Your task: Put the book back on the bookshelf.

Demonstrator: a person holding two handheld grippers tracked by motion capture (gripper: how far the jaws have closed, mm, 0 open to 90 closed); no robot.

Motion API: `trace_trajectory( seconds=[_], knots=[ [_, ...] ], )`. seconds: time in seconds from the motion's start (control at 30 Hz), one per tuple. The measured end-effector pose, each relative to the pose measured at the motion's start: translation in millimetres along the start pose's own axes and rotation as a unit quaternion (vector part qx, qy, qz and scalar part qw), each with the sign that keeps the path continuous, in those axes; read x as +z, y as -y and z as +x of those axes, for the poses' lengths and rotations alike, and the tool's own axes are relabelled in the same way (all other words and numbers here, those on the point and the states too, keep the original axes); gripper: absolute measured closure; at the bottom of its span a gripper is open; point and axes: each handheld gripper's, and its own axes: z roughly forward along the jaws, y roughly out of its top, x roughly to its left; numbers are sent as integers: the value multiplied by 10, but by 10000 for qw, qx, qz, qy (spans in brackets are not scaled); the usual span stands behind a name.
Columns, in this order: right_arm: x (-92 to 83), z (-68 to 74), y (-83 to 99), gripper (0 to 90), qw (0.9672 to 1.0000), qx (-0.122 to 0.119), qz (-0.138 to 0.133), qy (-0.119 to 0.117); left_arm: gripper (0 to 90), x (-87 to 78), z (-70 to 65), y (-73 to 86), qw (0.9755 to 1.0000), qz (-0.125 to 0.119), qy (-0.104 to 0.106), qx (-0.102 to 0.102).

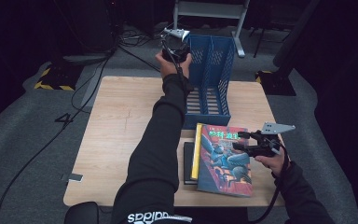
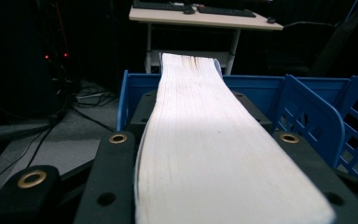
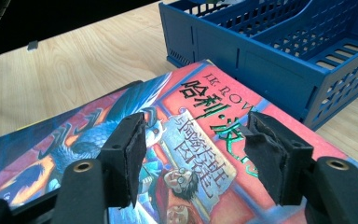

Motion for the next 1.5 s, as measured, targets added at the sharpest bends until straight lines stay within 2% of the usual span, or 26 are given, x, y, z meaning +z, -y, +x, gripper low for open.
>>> trace_trajectory(
  seconds=[0.2, 0.27, 0.33, 0.43, 0.5, 0.53, 0.6, 0.73, 0.93, 1.07, 1.27, 1.5],
  knots=[
    [30, 20, -3, 390, 10000, -59, 17, -59, 602, -32, 26, 132, 9998, -174, 23, -29],
    [39, 34, -9, 390, 9999, -107, 30, -91, 601, -35, 30, 175, 9999, -150, -17, -32],
    [43, 44, -16, 390, 9999, -120, 5, -118, 595, -29, 48, 225, 9995, -130, -22, -291],
    [53, 46, -15, 391, 9998, -131, 5, -168, 596, 18, 80, 350, 9995, -7, 10, -308],
    [48, 56, -17, 391, 9997, -163, 1, -167, 592, 39, 95, 471, 9988, 19, 191, -455],
    [48, 56, -17, 391, 9997, -163, 1, -167, 590, 39, 95, 471, 9988, 19, 191, -455],
    [34, 44, -14, 392, 9997, -150, -49, -191, 589, 12, 60, 499, 9995, -33, 231, -215],
    [42, 41, -11, 392, 9997, -146, -26, -183, 590, -32, 97, 527, 9994, -52, 260, -224],
    [48, 57, -14, 392, 9997, -164, 4, -198, 589, -121, 143, 612, 9996, -63, 260, -18],
    [35, 50, -8, 394, 9998, -134, 6, -173, 590, -205, 185, 640, 9993, 1, 369, 64],
    [13, 29, 3, 394, 9999, -102, 13, -98, 589, -324, 179, 704, 9980, 82, 478, 400],
    [13, 23, 9, 396, 9999, -93, 43, -71, 584, -378, 245, 730, 9970, 147, 621, 442]
  ],
)
